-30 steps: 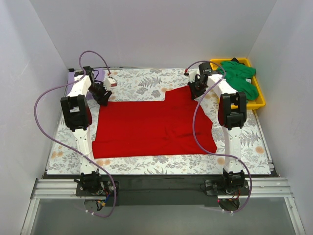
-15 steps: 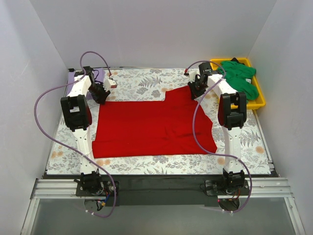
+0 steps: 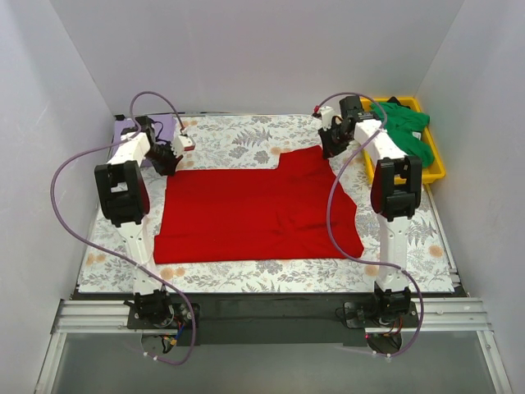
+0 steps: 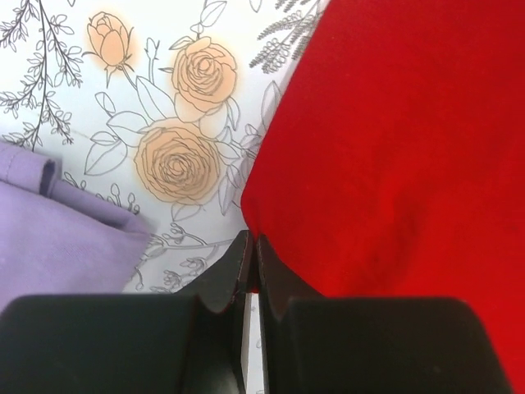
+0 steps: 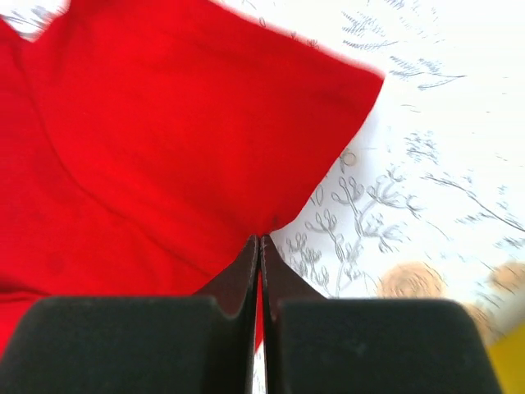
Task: Fold and stack the t-shirts
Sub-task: Fold the tshirt
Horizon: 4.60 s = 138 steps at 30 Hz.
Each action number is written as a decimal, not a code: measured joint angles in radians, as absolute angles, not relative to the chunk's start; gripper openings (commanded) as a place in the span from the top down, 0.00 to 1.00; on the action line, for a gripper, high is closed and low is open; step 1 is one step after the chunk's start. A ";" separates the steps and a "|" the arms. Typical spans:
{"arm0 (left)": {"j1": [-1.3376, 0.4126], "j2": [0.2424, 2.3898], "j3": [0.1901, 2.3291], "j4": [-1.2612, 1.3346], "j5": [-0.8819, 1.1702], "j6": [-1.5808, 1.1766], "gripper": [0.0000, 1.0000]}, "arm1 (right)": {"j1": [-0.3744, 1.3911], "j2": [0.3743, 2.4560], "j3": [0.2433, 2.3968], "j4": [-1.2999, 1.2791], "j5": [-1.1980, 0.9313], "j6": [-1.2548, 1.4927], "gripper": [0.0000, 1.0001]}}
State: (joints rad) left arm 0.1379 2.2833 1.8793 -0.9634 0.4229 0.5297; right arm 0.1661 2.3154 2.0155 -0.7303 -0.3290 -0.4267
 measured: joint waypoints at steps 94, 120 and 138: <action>0.246 1.370 0.829 -0.755 0.471 0.758 1.00 | 0.185 1.593 1.059 -0.796 -0.290 -0.509 0.99; 0.247 1.384 0.842 -0.640 0.494 0.728 1.00 | 0.186 1.596 1.106 -0.839 -0.291 -0.509 0.99; 0.256 1.380 0.840 -0.832 0.452 0.808 0.68 | 0.205 1.633 1.081 -0.886 -0.282 -0.555 0.67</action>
State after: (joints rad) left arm 0.2558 1.3800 0.8402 -0.8318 0.4522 0.8082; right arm 0.2054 1.6325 1.0805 -0.8856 -0.2817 -0.5549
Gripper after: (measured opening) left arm 0.314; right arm 0.277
